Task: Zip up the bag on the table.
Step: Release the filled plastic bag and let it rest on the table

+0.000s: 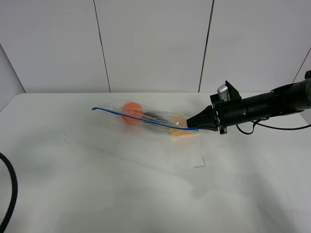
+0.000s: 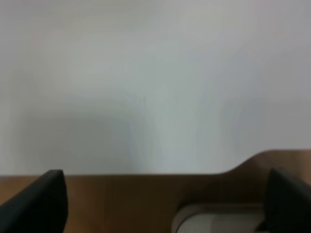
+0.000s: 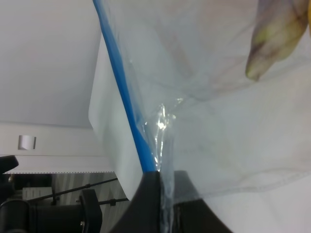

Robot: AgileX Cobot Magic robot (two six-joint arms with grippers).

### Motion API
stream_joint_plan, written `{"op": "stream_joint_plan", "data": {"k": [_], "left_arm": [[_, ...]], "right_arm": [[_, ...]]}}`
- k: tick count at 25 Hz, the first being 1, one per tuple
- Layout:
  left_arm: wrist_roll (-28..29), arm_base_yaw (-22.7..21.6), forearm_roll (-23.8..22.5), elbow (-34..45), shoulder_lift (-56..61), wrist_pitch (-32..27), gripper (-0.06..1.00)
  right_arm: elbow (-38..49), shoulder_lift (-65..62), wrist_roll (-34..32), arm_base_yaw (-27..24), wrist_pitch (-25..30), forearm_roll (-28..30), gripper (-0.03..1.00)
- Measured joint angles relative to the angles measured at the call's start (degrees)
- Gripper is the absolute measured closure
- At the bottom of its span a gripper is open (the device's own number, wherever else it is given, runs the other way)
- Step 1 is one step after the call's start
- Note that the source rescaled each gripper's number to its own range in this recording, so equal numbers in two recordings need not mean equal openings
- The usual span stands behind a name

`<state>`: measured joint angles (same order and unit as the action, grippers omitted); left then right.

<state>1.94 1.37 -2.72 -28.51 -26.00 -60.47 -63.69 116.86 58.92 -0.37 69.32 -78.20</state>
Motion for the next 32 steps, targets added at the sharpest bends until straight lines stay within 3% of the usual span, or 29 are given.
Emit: {"op": "stream_joint_plan", "data": {"k": [16, 26, 32], "left_arm": [[0.0, 0.0, -0.11, 0.18, 2.17, 0.32, -0.05], [-0.09, 0.0, -0.12, 0.18, 18.99, 0.32, -0.05], [-0.09, 0.0, -0.12, 0.18, 23.19, 0.27, -0.05]], "right_arm": [[0.0, 0.0, 0.0, 0.0, 0.0, 0.46, 0.96], [0.0, 0.0, 0.0, 0.0, 0.0, 0.46, 0.96], [0.0, 0.0, 0.0, 0.0, 0.0, 0.46, 0.96]]}}
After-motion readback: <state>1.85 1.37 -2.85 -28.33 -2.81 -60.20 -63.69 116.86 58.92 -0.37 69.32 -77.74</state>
